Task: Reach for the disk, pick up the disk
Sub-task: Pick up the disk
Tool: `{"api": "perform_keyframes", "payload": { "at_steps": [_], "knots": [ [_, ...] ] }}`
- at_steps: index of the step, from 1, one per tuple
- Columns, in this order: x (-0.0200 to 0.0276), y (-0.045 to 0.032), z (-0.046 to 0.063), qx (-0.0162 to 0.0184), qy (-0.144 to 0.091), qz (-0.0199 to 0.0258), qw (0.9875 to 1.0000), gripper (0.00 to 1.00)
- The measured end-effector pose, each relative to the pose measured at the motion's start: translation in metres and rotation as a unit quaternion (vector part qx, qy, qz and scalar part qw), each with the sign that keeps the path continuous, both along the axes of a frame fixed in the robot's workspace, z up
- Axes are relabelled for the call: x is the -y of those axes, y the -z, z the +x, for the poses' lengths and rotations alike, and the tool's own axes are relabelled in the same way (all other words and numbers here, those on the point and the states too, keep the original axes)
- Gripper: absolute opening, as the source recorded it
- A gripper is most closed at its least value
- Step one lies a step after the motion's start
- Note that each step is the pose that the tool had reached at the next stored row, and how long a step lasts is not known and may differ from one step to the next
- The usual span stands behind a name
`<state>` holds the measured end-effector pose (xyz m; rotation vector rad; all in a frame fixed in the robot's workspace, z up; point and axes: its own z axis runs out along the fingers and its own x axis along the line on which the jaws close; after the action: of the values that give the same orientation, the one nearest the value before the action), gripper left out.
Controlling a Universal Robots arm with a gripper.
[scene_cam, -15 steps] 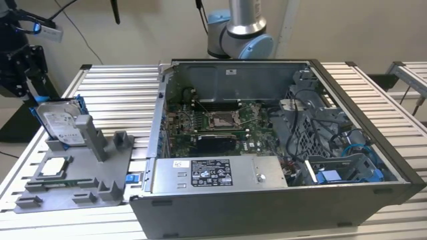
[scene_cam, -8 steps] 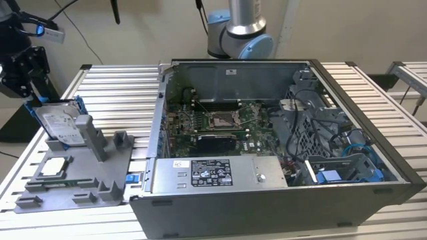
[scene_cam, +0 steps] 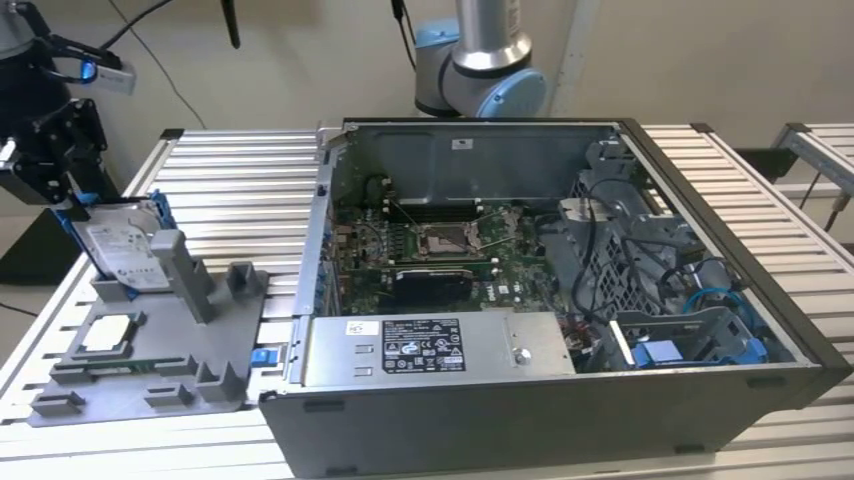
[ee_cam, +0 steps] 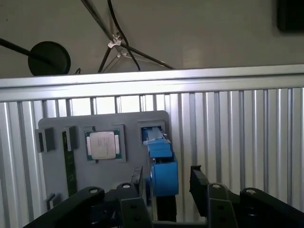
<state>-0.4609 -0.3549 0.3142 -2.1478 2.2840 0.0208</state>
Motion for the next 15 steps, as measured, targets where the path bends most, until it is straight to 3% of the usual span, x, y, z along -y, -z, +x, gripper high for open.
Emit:
{"api": "perform_keyframes", "payload": {
  "at_steps": [15],
  "knots": [
    [0.0000,0.0229,-0.001,0.0029,-0.034,0.0003,0.9994,1.00]
  ]
}}
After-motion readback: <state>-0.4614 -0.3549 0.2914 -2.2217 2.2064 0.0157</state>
